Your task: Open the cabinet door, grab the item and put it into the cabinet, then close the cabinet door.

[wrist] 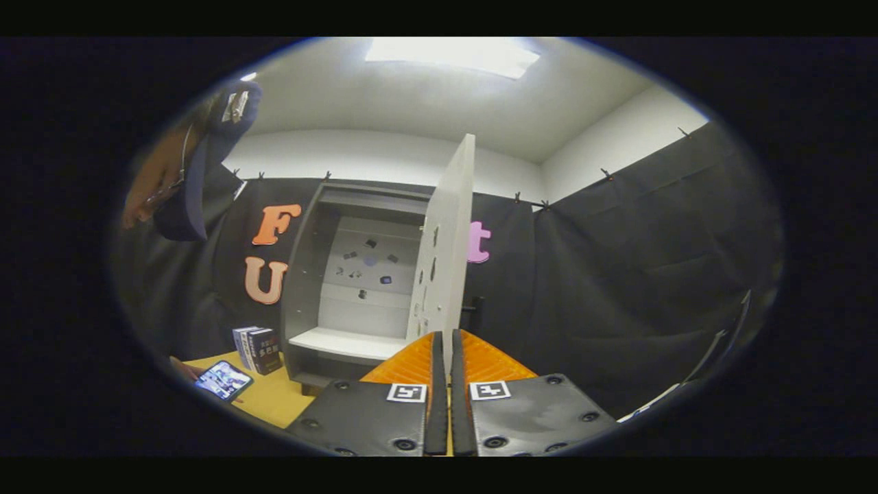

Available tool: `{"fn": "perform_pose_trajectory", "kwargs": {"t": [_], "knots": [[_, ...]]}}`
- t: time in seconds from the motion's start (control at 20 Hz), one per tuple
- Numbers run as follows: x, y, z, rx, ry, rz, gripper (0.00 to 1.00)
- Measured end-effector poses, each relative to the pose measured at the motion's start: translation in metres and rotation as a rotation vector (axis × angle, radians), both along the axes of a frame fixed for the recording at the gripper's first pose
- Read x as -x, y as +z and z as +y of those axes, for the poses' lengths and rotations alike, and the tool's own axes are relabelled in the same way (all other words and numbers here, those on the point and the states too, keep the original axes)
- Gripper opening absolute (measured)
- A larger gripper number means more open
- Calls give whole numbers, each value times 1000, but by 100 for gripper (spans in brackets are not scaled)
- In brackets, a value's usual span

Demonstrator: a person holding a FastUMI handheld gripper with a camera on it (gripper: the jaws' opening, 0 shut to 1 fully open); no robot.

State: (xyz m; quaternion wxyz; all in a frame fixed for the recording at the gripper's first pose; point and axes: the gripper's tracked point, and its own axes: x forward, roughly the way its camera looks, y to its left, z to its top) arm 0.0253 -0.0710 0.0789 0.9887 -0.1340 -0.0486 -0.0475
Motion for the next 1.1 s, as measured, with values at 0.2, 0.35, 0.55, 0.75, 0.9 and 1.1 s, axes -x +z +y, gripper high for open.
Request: {"fn": "perform_pose_trajectory", "kwargs": {"t": [0.2, 0.35, 0.55, 0.75, 0.9, 1.1], "knots": [[-6, -7, 30, 15, 105, 11, 58], [-16, -19, 51, 22, 177, 36, 74], [-18, -48, 79, -17, 262, 128, 95], [-16, -97, 93, -84, 276, 297, 97], [0, -137, 91, -156, 234, 454, 98], [29, -185, 74, -241, 95, 648, 98]]}}
